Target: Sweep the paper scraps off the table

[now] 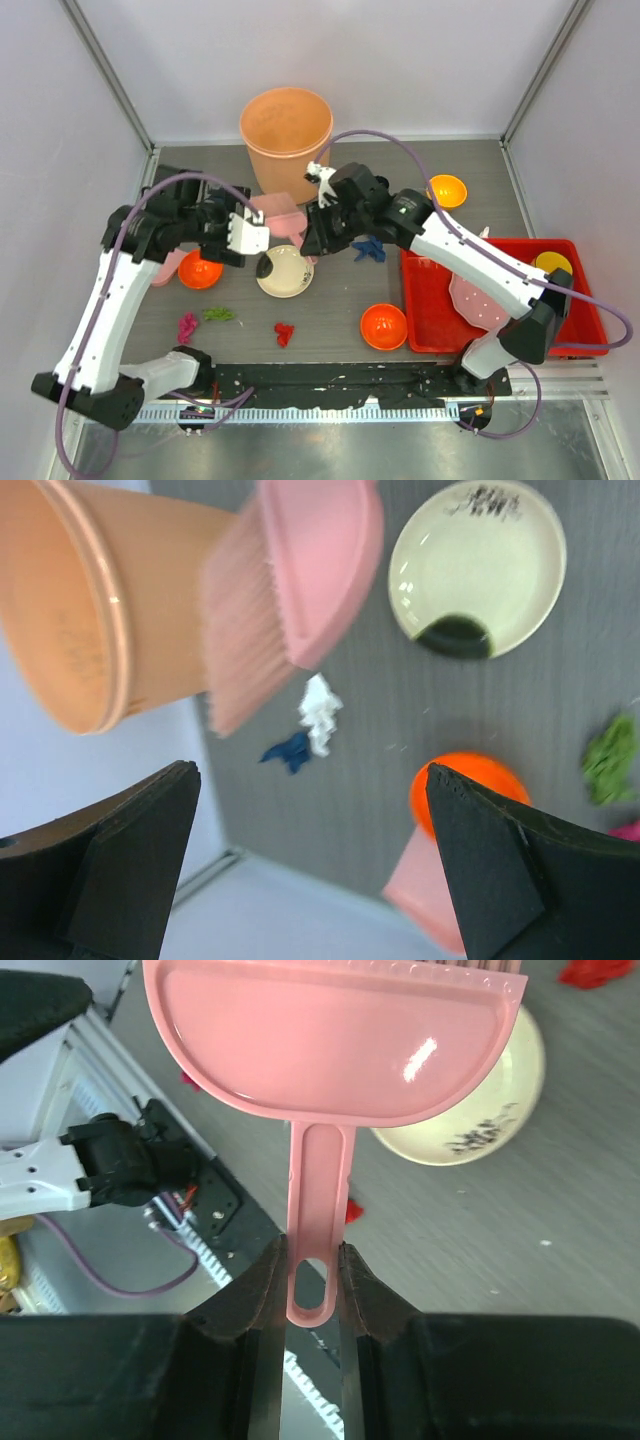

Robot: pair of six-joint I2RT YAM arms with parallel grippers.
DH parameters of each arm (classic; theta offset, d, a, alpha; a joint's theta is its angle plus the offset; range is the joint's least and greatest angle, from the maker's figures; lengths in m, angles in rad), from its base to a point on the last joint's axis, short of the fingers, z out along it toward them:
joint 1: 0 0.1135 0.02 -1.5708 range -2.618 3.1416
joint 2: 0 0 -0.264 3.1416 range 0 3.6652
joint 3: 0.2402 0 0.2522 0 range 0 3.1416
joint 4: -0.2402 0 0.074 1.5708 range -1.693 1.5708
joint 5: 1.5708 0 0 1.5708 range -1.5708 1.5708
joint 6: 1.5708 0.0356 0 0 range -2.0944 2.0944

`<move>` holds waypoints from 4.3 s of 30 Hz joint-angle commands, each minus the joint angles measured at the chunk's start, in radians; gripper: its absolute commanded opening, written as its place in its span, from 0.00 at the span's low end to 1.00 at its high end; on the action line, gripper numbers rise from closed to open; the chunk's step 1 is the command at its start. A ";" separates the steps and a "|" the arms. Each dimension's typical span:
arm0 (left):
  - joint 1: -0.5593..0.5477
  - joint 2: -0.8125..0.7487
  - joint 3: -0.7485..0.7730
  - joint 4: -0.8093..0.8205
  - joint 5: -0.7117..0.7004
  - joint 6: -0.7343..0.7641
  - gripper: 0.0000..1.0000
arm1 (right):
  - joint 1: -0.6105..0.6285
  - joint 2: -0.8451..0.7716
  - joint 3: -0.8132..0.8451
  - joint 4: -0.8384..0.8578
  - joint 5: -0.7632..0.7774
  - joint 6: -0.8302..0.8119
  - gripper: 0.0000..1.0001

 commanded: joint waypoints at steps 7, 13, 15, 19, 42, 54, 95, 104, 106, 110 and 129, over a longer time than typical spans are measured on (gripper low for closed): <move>-0.003 -0.135 -0.030 -0.249 -0.004 0.461 1.00 | 0.083 0.079 0.037 0.182 -0.143 0.121 0.01; -0.003 -0.139 -0.114 -0.147 0.007 0.458 1.00 | 0.120 0.095 0.036 0.220 -0.183 0.133 0.01; -0.001 -0.134 -0.137 -0.097 -0.029 0.461 1.00 | 0.133 0.095 0.037 0.237 -0.186 0.142 0.01; -0.001 -0.120 -0.162 0.005 -0.097 0.421 0.96 | 0.158 0.110 0.060 0.237 -0.211 0.127 0.01; 0.013 -0.054 -0.067 -0.204 0.214 -0.317 0.00 | 0.103 -0.384 -0.174 0.444 -0.006 -0.342 0.95; 0.013 -0.116 -0.165 0.037 0.619 -0.903 0.00 | 0.097 -0.318 -0.135 0.342 -0.077 -0.465 0.95; 0.002 -0.088 -0.151 -0.024 0.624 -0.774 0.00 | -0.005 -0.126 0.034 0.294 -0.579 -0.445 0.01; 0.002 -0.102 -0.225 0.186 0.308 -0.992 0.92 | -0.064 -0.192 -0.056 0.306 -0.136 -0.351 0.01; 0.002 -0.099 -0.225 0.233 0.204 -1.045 0.99 | -0.110 -0.213 -0.093 0.347 -0.119 -0.310 0.01; 0.002 -0.076 -0.208 0.284 0.077 -1.116 1.00 | -0.176 -0.235 -0.165 0.363 0.019 -0.266 0.01; 0.135 0.475 -0.398 0.721 -0.036 -1.391 0.72 | -0.276 -0.286 -0.280 0.308 0.208 -0.387 0.01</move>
